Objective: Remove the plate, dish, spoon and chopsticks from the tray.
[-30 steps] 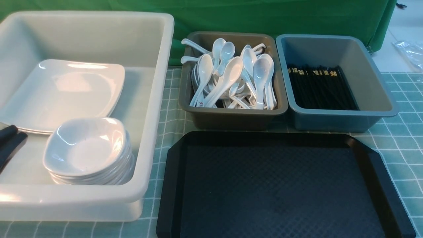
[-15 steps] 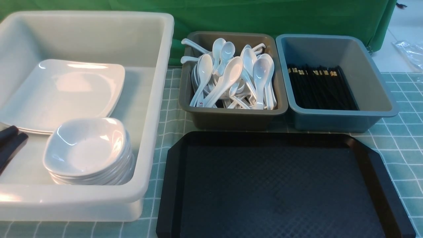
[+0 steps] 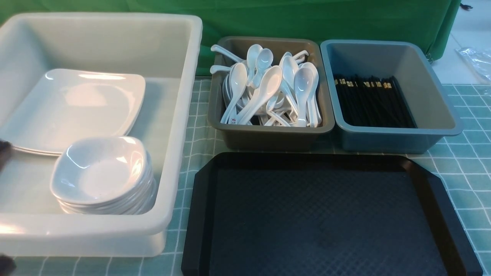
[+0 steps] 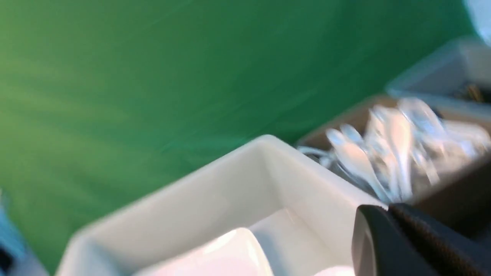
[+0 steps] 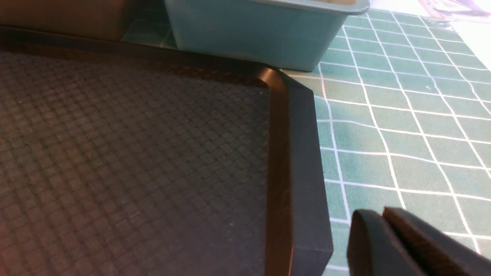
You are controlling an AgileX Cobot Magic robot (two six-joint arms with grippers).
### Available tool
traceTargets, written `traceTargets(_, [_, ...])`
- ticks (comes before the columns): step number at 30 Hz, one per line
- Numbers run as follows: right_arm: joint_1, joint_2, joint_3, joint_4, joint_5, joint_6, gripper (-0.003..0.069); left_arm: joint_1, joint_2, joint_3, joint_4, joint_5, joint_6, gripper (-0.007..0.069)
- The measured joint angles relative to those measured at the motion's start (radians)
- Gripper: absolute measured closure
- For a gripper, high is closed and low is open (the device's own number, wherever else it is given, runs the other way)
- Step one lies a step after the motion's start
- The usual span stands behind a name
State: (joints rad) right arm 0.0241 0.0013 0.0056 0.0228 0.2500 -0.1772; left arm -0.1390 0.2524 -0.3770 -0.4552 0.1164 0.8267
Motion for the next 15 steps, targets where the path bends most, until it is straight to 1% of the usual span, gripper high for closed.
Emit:
traceTargets(1, [0.000, 0.000, 0.000, 0.000, 0.000, 0.000, 0.0575, 0.026, -0.018, 0.018, 0.030, -0.009, -0.100, 0.0613])
traceTargets(2, [0.000, 0.000, 0.000, 0.000, -0.001, 0.000, 0.0573, 0.059, -0.043, 0.048, 0.086, -0.012, -0.229, 0.0613])
traceTargets(3, [0.000, 0.000, 0.000, 0.000, -0.001, 0.000, 0.0573, 0.070, -0.052, 0.052, 0.094, -0.012, -0.246, 0.0613])
traceTargets(4, [0.000, 0.000, 0.000, 0.000, -0.001, 0.000, 0.0572, 0.108, -0.086, 0.088, 0.153, -0.005, -0.358, 0.0613])
traceTargets(5, [0.000, 0.000, 0.000, 0.000, -0.001, 0.000, 0.0572, 0.119, -0.096, 0.100, 0.170, -0.002, -0.388, 0.0613])
traceTargets(6, [0.000, 0.000, 0.000, 0.000, -0.001, 0.000, 0.0571, 0.157, -0.140, 0.149, 0.229, 0.008, -0.496, 0.0613])
traceTargets(7, [0.000, 0.000, 0.000, 0.000, -0.001, 0.000, 0.0571, 0.164, -0.152, 0.162, 0.242, 0.010, -0.521, 0.0613])
traceTargets(9, [0.000, 0.000, 0.000, 0.000, -0.003, 0.000, 0.0571, 0.193, -0.218, 0.248, 0.302, 0.016, -0.638, 0.0613])
traceTargets(10, [0.000, 0.000, 0.000, 0.000, -0.003, 0.000, 0.0570, 0.196, -0.222, 0.255, 0.305, 0.016, -0.646, 0.0613])
traceTargets(13, [0.000, 0.000, 0.000, 0.000, -0.005, 0.000, 0.0564, 0.202, -0.250, 0.374, 0.341, 0.023, -0.738, 0.0613])
traceTargets(14, [0.000, 0.000, 0.000, 0.000, -0.004, 0.000, 0.0563, 0.202, -0.250, 0.374, 0.342, 0.023, -0.738, 0.0613])
traceTargets(15, [0.000, 0.000, 0.000, 0.000, -0.004, 0.000, 0.0561, 0.202, -0.251, 0.379, 0.342, 0.057, -0.753, 0.0613])
